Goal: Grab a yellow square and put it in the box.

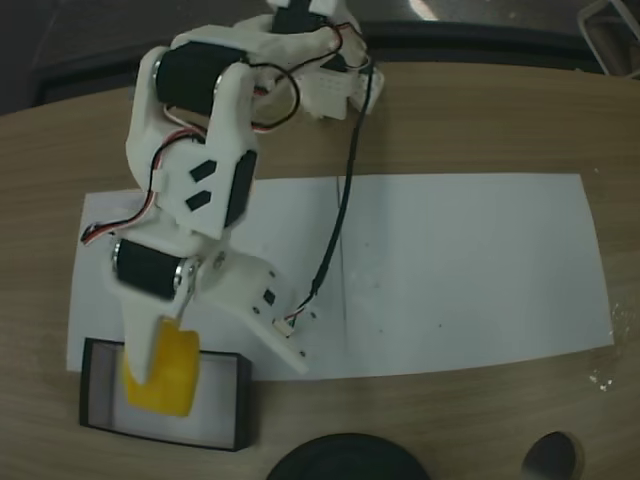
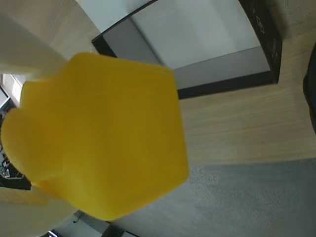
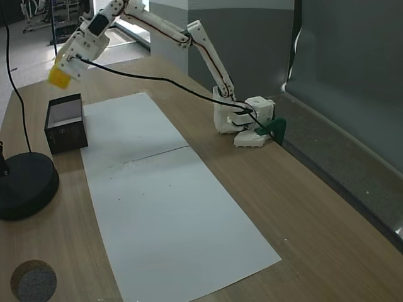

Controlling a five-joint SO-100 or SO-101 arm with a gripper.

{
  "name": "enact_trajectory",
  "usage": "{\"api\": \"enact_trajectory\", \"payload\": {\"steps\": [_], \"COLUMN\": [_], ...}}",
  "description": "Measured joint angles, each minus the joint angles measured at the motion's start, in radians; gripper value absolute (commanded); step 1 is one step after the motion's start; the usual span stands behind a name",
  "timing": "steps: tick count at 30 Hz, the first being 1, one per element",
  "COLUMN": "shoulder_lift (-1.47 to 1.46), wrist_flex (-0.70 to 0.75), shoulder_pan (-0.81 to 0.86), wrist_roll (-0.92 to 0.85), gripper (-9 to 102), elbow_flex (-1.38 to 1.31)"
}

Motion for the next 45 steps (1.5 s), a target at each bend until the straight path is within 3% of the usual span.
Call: {"api": "enact_trajectory", "payload": {"steps": [10, 16, 20, 27, 33, 37, 41, 45], "shoulder_lift": [-0.21, -0.239, -0.238, -0.181, 0.061, 0.304, 0.601, 0.953], "wrist_flex": [-0.072, -0.081, -0.063, 0.135, 0.385, 0.405, 0.405, 0.405], "shoulder_pan": [0.075, 0.092, 0.086, 0.029, -0.13, -0.212, -0.337, -0.456], "wrist_roll": [0.002, 0.034, 0.052, 0.161, 0.224, 0.241, 0.241, 0.241], "gripper": [13, 32, 23, 5, 3, 2, 2, 0], "elbow_flex": [0.002, 0.002, 0.0, -0.138, -0.324, -0.307, -0.098, 0.278]}}
